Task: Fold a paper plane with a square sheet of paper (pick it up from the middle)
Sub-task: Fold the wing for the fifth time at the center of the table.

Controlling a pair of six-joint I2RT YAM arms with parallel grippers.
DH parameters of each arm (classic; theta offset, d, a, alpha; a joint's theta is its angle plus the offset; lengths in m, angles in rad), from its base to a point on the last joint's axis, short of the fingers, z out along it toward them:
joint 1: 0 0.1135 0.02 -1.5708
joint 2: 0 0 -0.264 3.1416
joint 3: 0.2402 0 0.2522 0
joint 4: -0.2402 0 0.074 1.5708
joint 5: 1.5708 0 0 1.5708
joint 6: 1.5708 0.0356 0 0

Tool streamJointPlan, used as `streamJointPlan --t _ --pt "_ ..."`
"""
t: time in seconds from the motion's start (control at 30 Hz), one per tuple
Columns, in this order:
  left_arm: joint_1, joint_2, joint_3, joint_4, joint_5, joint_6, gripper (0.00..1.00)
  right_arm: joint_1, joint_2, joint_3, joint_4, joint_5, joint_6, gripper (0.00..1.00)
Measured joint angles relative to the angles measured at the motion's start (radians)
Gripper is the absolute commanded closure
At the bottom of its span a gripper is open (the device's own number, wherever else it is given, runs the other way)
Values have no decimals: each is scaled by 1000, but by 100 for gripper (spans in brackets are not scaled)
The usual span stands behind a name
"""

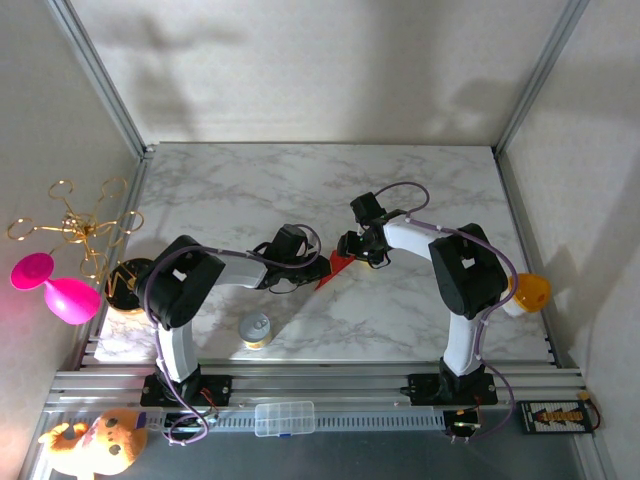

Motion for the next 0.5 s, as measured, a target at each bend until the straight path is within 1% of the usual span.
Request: streamJointPlan --t 0.3,0.5 --pt "0 1 8 -11 2 0 79 0 1 0 -2 15 15 44" --pt "0 1 8 -11 4 0 79 0 1 -2 -3 24 25 48"
